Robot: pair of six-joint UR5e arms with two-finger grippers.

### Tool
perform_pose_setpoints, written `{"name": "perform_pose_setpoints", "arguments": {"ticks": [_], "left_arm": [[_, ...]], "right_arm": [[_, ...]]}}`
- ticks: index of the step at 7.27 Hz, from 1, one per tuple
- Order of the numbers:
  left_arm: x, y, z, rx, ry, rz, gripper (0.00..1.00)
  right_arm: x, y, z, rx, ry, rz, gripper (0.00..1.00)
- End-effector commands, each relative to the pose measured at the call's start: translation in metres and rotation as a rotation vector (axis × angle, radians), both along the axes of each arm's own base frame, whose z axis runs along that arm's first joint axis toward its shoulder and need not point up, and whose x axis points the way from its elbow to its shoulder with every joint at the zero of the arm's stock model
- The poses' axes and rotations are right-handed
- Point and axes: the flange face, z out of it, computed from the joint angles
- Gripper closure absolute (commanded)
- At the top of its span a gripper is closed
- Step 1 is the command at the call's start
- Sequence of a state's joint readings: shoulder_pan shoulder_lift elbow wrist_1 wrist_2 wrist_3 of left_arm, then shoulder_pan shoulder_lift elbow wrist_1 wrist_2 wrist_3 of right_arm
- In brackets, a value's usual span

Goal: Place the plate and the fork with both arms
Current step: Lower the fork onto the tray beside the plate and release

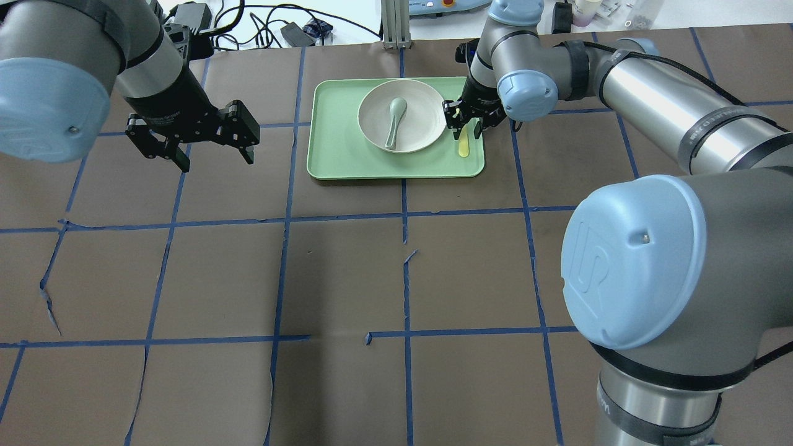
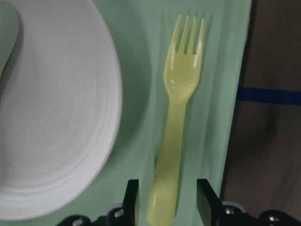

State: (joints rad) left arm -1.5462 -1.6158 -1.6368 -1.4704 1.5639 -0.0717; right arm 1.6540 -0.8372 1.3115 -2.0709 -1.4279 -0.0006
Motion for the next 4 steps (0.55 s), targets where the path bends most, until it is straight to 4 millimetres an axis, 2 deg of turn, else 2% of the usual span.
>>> {"name": "perform_pose_setpoints", "arguments": {"ticks": [1,2,3,4], "left_arm": [[0.000,0.000,-0.001,0.002,-0.002,0.000,0.00],[0.000,0.000,0.000,0.000,-0.002,-0.001,0.00],[0.000,0.000,0.002,-0.003,-0.001,-0.001,0.00],[0.000,0.001,0.003,-0.006,0.001,0.000,0.00]], "right_arm": [[-0.002,0.000,0.009,-0.014,0.019,0.001,0.00],[-0.002,0.003,0.031,-0.036,0.018,0.006,0.00],[-0.006,0.020,0.083,-0.030,0.021,0.006,0.00],[-0.026,0.050,0.152,0.000,0.078,-0.007,0.00]]}}
